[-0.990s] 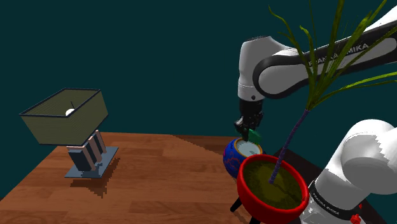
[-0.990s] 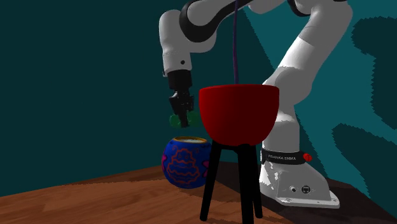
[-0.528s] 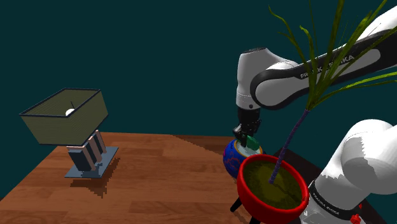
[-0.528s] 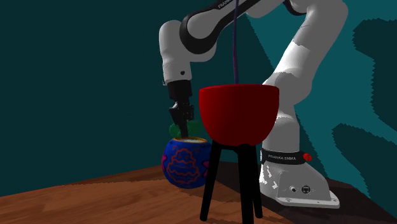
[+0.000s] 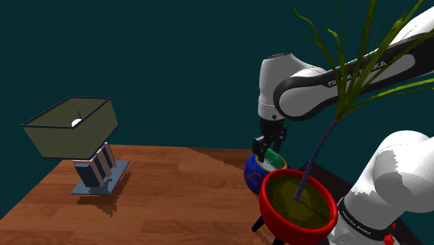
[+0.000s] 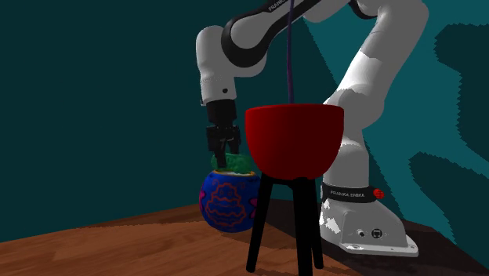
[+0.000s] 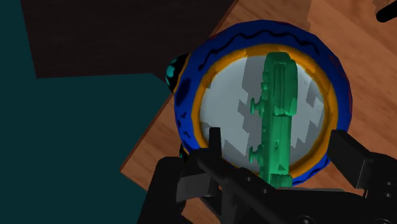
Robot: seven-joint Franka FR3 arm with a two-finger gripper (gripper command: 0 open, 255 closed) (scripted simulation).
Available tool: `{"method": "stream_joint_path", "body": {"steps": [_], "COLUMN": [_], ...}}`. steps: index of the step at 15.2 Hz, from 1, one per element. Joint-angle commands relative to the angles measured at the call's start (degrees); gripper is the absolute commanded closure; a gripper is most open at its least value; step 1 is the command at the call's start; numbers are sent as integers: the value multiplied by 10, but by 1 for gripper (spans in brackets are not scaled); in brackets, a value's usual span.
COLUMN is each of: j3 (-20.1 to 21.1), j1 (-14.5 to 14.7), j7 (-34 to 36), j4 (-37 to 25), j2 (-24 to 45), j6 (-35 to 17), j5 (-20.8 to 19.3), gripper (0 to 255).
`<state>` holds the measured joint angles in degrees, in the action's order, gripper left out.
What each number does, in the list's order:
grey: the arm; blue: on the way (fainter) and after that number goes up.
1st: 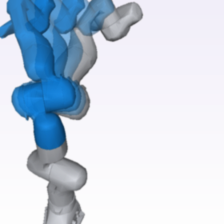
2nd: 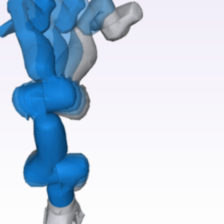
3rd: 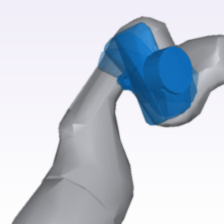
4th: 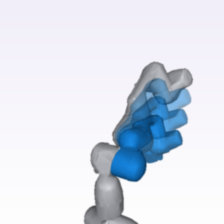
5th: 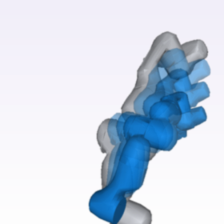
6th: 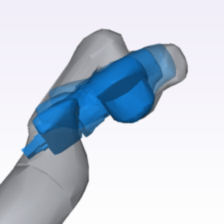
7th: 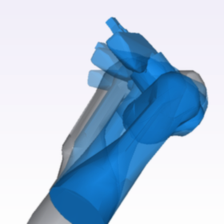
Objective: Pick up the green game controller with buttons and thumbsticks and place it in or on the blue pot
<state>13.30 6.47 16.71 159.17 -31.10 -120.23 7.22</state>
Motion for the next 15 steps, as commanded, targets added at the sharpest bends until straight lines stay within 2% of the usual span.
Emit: {"method": "stream_joint_path", "body": {"steps": [1,3,7,15], "j3": [0,0,-8,-8], "j1": [0,0,-2,-2], "j7": [0,0,0,0], "j4": [0,0,-58,-58], "j2": [0,0,-28,-28], "j6": [0,0,86,86], "j5": [0,0,-6,-6], "gripper": [0,0,0,0]}}
